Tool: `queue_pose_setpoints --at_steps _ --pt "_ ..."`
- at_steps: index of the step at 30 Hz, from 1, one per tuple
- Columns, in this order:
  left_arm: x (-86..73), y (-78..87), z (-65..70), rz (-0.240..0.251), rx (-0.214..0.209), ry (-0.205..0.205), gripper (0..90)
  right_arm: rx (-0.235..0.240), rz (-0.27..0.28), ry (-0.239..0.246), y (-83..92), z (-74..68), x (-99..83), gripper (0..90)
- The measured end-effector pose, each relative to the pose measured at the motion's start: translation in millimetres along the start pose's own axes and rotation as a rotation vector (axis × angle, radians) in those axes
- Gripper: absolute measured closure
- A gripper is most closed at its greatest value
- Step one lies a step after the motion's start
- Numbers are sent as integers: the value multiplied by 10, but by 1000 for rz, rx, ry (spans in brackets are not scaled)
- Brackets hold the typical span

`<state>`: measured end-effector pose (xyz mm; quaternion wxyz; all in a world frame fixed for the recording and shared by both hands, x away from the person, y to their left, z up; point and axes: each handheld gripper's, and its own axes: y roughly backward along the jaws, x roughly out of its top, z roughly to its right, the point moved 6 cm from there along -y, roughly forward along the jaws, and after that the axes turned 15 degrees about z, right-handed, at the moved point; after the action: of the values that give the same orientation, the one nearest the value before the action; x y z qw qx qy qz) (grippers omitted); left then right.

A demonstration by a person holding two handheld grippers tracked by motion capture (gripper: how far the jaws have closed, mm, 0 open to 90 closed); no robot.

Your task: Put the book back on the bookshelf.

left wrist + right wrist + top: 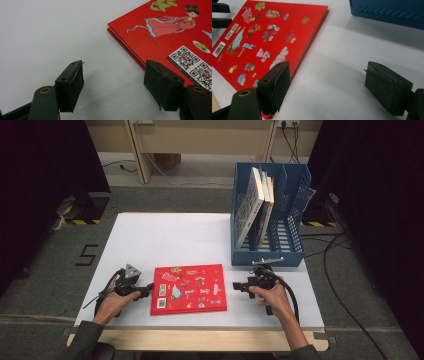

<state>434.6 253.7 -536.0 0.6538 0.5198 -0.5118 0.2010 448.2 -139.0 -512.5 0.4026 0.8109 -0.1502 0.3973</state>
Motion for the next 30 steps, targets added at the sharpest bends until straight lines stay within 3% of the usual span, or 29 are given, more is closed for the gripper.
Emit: queue_pose_setpoints --at_steps 5,11,21,27,30 --pt "8 -18 25 8 3 -2 306 6 -5 0 -26 -27 -9 225" --pt "-61 18 -60 13 11 40 158 19 -8 1 -77 -109 -17 228" --pt "-103 66 -108 17 27 54 148 40 -10 14 -226 -265 2 234" --pt "-101 75 -53 12 -1 57 186 56 -16 -5 -371 -369 0 239" --pt "-87 84 26 10 -31 36 232 55 -20 -7 -428 -415 -7 239"
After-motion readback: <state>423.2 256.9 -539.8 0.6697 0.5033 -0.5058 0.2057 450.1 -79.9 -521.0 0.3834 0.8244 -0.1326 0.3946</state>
